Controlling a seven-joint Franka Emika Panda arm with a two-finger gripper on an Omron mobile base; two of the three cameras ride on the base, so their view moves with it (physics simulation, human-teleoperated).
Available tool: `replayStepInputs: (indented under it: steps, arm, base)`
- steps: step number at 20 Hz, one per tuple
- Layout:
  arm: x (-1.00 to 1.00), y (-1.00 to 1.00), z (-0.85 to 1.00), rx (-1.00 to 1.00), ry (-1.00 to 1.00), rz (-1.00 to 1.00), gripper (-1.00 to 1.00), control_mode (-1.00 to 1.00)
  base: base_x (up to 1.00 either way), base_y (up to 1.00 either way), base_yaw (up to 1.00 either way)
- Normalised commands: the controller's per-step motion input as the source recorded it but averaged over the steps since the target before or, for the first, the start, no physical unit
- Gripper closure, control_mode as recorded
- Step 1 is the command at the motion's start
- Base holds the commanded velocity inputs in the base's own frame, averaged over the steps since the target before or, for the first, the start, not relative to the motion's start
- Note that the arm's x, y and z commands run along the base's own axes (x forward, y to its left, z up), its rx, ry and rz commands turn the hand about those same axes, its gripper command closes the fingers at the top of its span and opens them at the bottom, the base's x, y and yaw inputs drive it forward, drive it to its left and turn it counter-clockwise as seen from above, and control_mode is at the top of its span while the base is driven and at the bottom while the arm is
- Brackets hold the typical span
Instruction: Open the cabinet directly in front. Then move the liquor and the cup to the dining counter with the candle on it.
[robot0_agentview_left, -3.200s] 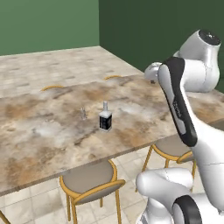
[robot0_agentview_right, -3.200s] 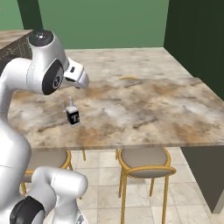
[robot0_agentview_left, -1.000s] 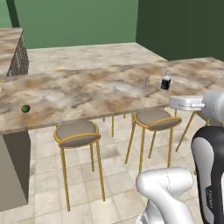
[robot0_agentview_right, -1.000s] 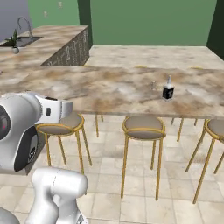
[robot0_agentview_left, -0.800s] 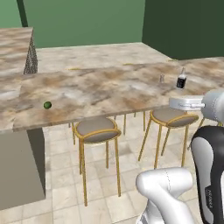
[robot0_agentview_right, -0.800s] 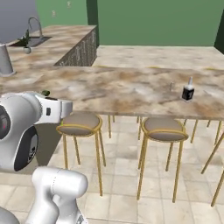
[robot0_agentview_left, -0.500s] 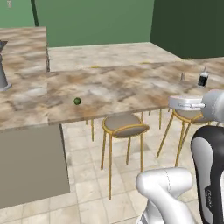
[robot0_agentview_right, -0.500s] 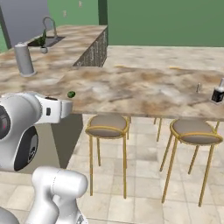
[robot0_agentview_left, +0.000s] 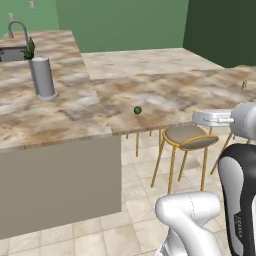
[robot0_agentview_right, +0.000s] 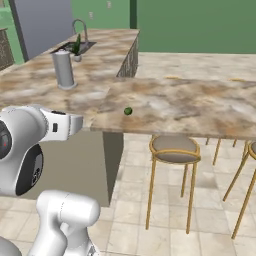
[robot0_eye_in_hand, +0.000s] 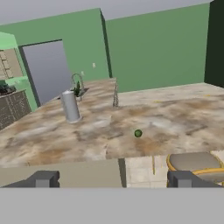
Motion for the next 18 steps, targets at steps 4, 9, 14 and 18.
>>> replayStepInputs:
  steps: [4,9,14,18]
  arm:
    - [0.00,0.00,0.00,0.00,0.00,0.00,-1.00,1.00]
    - [0.00,0.00,0.00,0.00,0.00,0.00,-1.00,1.00]
    - [0.00,0.00,0.00,0.00,0.00,0.00,-1.00,1.00]
    - [0.00,0.00,0.00,0.00,0.00,0.00,-1.00,1.00]
  base:
    - [0.05,1.00,0.03]
    - [0.06,1.00,0.01]
    - [0.06,1.00,0.02]
    - [0.09,1.00,0.01]
